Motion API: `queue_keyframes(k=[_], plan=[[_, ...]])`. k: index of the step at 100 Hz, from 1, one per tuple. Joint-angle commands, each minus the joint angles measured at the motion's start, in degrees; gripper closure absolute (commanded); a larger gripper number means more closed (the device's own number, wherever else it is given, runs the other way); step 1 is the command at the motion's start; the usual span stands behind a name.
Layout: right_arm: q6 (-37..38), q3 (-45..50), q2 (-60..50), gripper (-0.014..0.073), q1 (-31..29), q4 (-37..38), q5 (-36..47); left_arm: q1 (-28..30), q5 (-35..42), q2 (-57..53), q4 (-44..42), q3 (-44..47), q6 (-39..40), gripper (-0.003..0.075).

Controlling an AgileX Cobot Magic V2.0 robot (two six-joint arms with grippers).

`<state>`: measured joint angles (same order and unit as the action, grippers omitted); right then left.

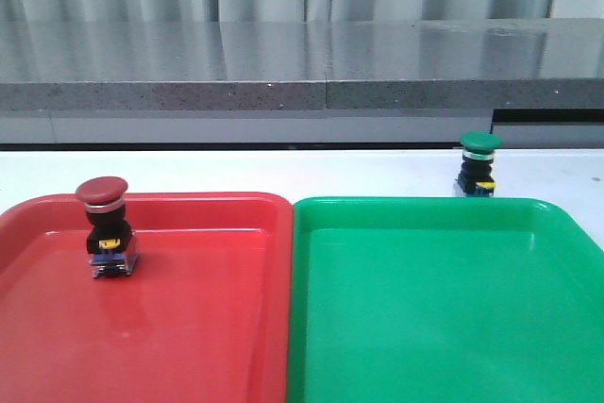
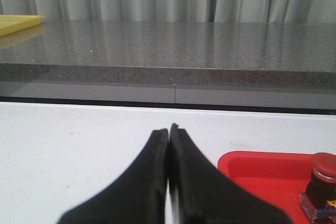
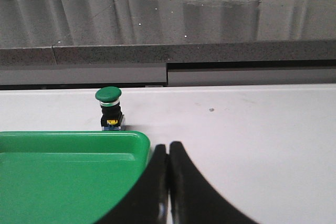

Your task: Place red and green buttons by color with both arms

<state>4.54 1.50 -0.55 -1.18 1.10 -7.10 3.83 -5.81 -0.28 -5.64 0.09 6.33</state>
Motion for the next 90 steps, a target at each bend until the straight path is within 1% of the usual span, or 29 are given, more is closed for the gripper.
queue_keyframes(k=[1, 25, 41, 47, 58, 69, 79, 90], plan=[[-0.11, -0.75, -1.03, 0.066, -0.08, 0.01, 4.9, 0.14, 4.54, -1.76, 0.06, 2.36, 0.36, 0.0739], [-0.11, -0.75, -1.03, 0.066, -0.09, 0.01, 5.63, 0.14, 4.54, -1.76, 0.06, 2.36, 0.36, 0.0739], [0.04, -0.9, -1.03, 0.066, -0.09, -1.1, 9.12, 0.14, 4.54, -1.76, 0.06, 2.36, 0.36, 0.0739], [0.04, -1.8, -1.03, 0.066, -0.09, -2.36, 10.22, 0.14, 4.54, -1.76, 0.06, 2.36, 0.36, 0.0739], [0.04, -5.62, -0.78, 0.066, -0.09, -2.87, 9.36, 0.14, 4.54, -1.76, 0.06, 2.36, 0.36, 0.0739], [-0.02, -11.18, 0.55, 0.066, -0.09, -2.75, 4.06, 0.14, 4.54, -1.76, 0.06, 2.36, 0.36, 0.0739], [-0.02, -18.41, 4.61, 0.066, -0.09, -2.7, -4.67, 0.14, 4.54, -1.76, 0.06, 2.36, 0.36, 0.0739], [-0.02, -27.08, 11.48, 0.066, -0.09, -2.7, -14.03, 0.14, 4.54, -1.76, 0.06, 2.36, 0.36, 0.0739]])
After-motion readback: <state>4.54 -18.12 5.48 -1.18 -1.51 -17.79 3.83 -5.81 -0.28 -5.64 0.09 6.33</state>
